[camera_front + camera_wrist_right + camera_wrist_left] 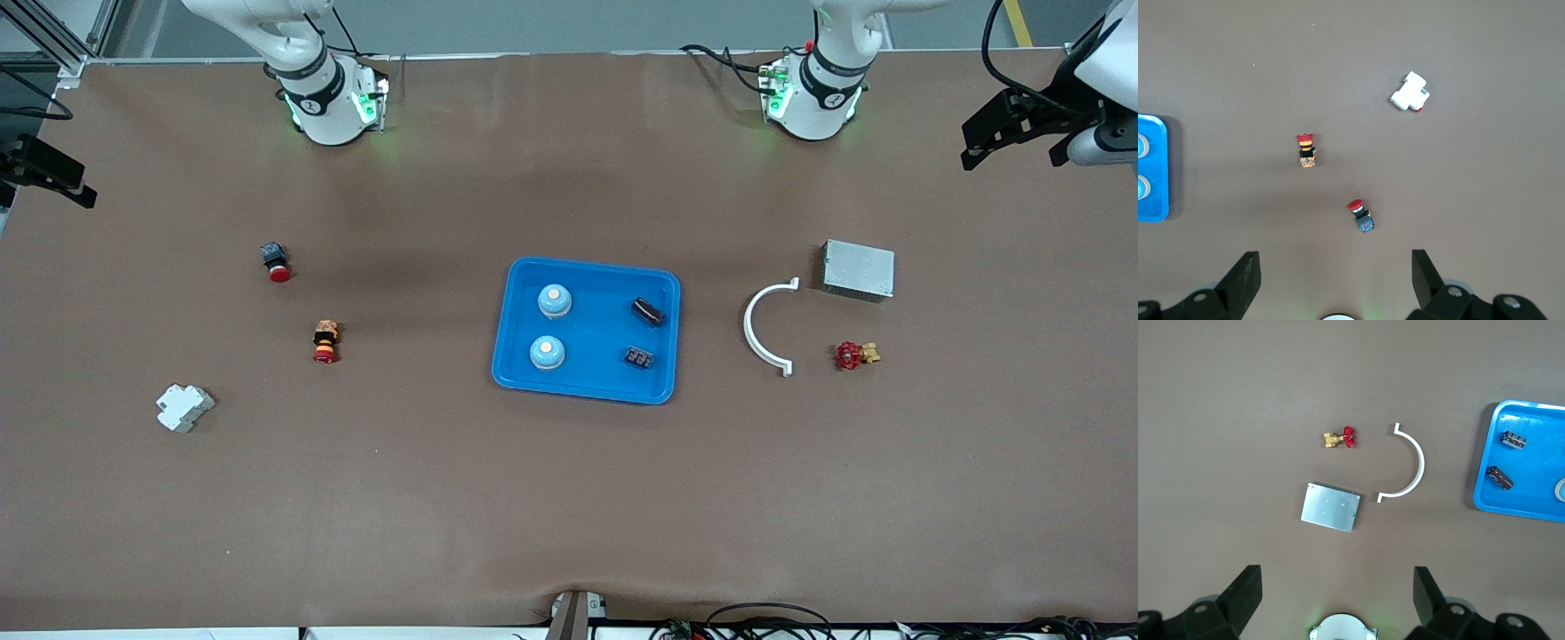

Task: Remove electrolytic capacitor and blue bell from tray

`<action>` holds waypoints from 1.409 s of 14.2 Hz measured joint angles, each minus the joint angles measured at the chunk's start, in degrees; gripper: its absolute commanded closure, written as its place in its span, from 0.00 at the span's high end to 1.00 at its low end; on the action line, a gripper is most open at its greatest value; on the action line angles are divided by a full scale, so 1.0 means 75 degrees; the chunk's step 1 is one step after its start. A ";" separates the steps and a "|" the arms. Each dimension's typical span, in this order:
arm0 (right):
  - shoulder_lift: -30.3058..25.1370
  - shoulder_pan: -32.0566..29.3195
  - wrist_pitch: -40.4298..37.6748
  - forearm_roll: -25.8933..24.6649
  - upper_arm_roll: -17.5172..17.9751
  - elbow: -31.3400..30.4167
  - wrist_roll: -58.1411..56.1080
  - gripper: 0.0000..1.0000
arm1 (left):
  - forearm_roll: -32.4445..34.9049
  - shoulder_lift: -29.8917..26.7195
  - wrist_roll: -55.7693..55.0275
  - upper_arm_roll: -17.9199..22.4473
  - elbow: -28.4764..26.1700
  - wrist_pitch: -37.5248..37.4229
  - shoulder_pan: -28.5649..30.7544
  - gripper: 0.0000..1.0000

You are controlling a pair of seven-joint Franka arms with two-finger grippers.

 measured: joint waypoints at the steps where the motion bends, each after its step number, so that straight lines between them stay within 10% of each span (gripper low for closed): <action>1: 0.0000 0.0000 0.0004 0.0001 0.0000 0.0000 0.0005 1.00 | 0.0000 0.0000 0.0000 0.0000 0.0000 0.0000 0.0000 1.00; 20: -0.0086 0.0029 0.0653 0.0592 -0.0004 -0.0828 0.0710 1.00 | 0.0000 0.0005 0.0000 -0.0001 0.0003 0.0000 0.0002 1.00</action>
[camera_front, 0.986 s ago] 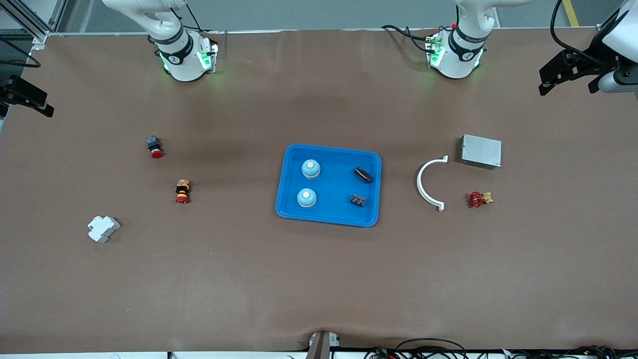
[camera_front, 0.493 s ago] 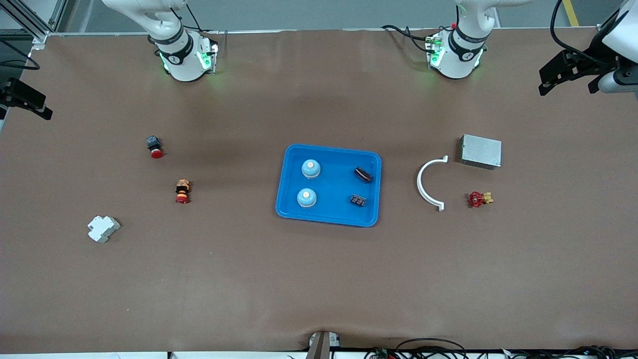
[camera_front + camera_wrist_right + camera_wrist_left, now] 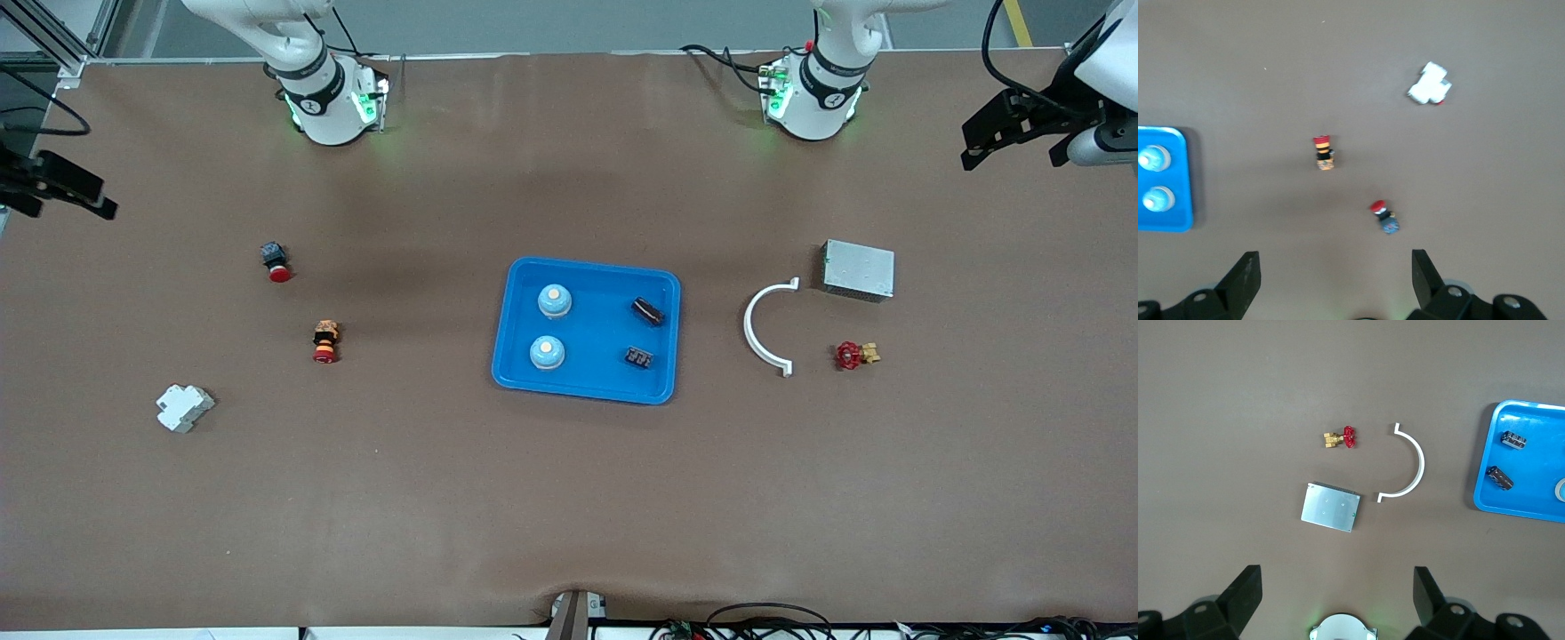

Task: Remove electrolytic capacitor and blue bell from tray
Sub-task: 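Reach the right gripper to a bell while the left gripper reaches a capacitor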

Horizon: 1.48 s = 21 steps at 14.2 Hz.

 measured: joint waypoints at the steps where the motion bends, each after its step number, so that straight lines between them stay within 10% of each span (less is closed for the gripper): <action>1: -0.0092 0.0085 0.0382 0.0059 0.0032 -0.0429 0.0273 1.00 | 0.0000 0.0003 0.0000 -0.0002 0.0000 0.0000 -0.0001 1.00; 11: -0.0669 0.3278 0.3799 0.0137 0.0380 -0.3617 0.6048 1.00 | 0.0000 0.0236 0.0000 -0.0026 -0.0004 -0.0003 -0.0045 1.00; 21: 0.2322 0.5465 0.5711 0.0133 0.0370 -0.2947 0.9106 1.00 | -0.0018 0.1577 -0.1580 -0.0771 -0.0656 0.0893 -0.0579 1.00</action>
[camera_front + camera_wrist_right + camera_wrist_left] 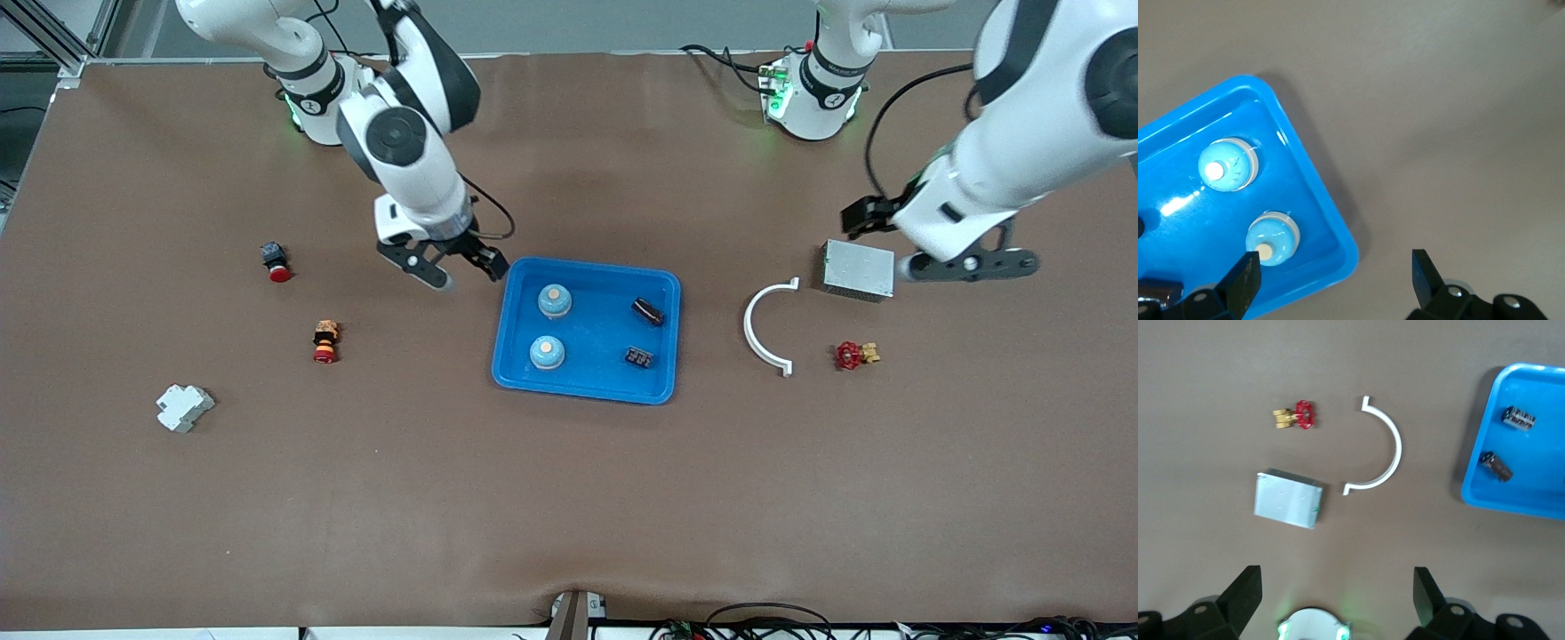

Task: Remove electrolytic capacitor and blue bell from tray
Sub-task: 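Reach the right gripper to a bell while the left gripper reaches a capacitor, then close the right gripper on the bell while the left gripper grasps the capacitor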

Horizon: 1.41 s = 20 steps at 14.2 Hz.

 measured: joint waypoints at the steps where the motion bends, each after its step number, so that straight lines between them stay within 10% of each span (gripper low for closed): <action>1: 0.0358 0.0105 0.0099 0.0000 -0.0002 0.0289 0.0224 1.00 | -0.0068 0.0035 -0.0413 -0.0145 -0.0266 0.0313 -0.0009 1.00; 12: 0.2332 0.0677 0.1519 -0.0003 -0.0035 0.1274 0.1446 1.00 | -0.0430 0.1040 -0.4703 -0.0506 -0.2641 0.4402 -0.1470 1.00; 20: 0.2933 0.1006 0.1519 -0.0035 -0.0057 0.1793 0.1994 1.00 | -0.0365 0.2875 -0.7857 -0.0502 -0.2704 0.6893 -0.2369 0.71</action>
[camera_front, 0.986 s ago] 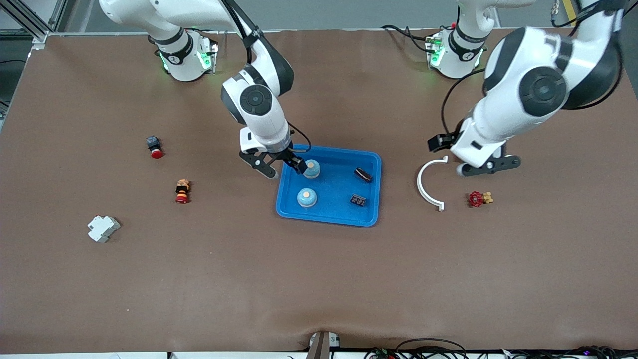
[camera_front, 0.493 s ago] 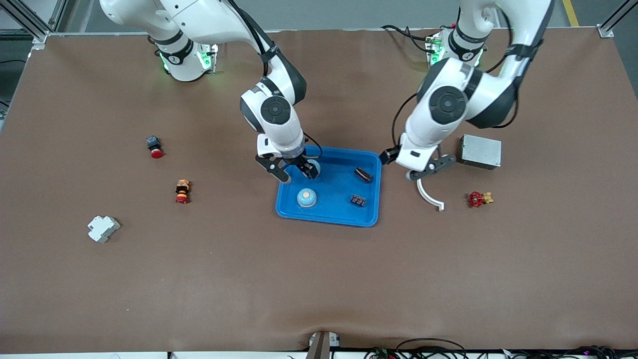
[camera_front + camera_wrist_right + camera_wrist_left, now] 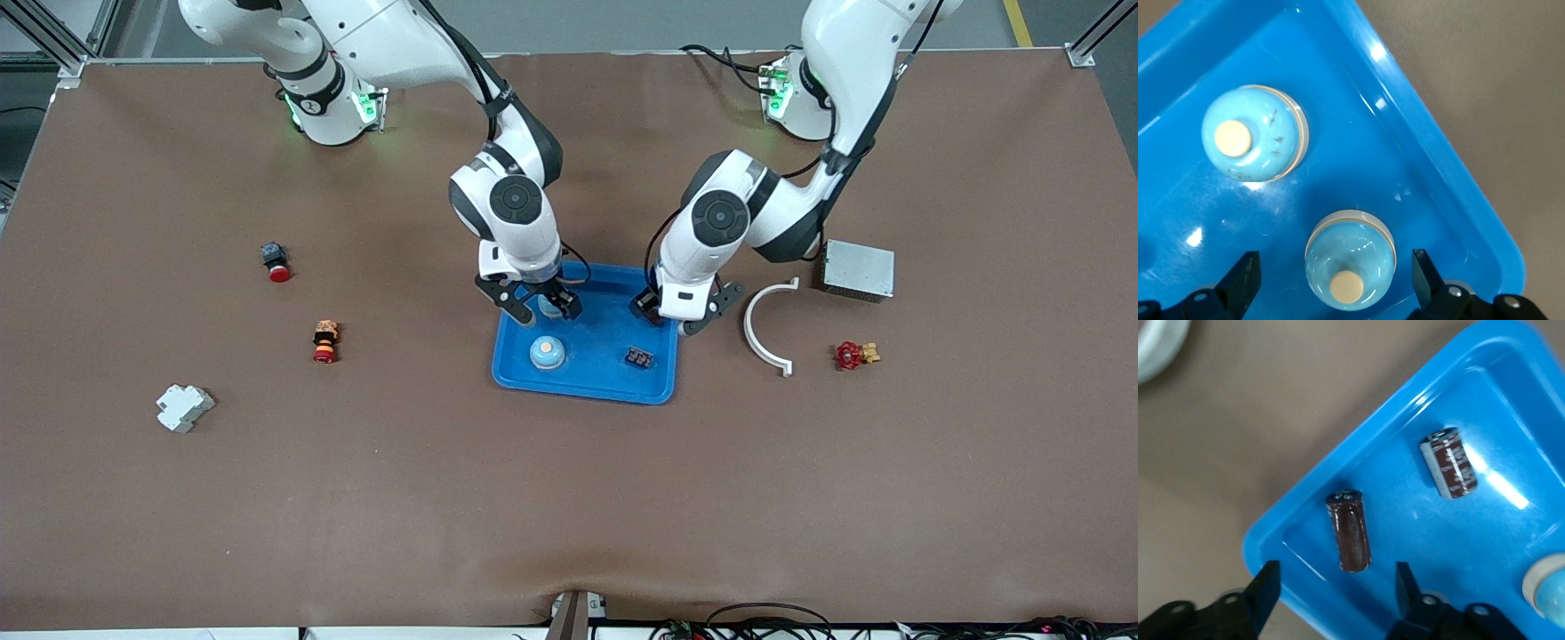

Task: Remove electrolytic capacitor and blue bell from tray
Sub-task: 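Close the right gripper on the bell while the left gripper grasps the capacitor, then lift the bell with the right gripper while the left gripper lifts the capacitor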

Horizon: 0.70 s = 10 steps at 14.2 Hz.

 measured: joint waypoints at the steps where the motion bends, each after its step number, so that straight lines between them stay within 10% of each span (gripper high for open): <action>1: 0.0062 0.0032 0.0000 -0.0001 -0.0008 0.0031 0.0053 1.00 | 0.0218 0.0171 -0.0456 0.0000 0.0026 0.0122 -0.0060 0.71; 6: 0.0178 0.0105 0.0000 -0.0022 -0.0014 0.0061 0.0124 1.00 | 0.0847 0.0873 -0.1697 0.0011 0.0401 0.0272 -0.0146 0.62; 9: 0.0179 0.0119 -0.0001 -0.0031 -0.0014 0.0062 0.0203 1.00 | 0.1110 0.1120 -0.1889 0.0019 0.0501 0.0283 -0.0199 0.33; 10: 0.0179 0.0121 -0.0001 -0.0035 -0.0014 0.0062 0.0214 0.83 | 0.1126 0.1152 -0.1911 0.0022 0.0518 0.0306 -0.0201 0.16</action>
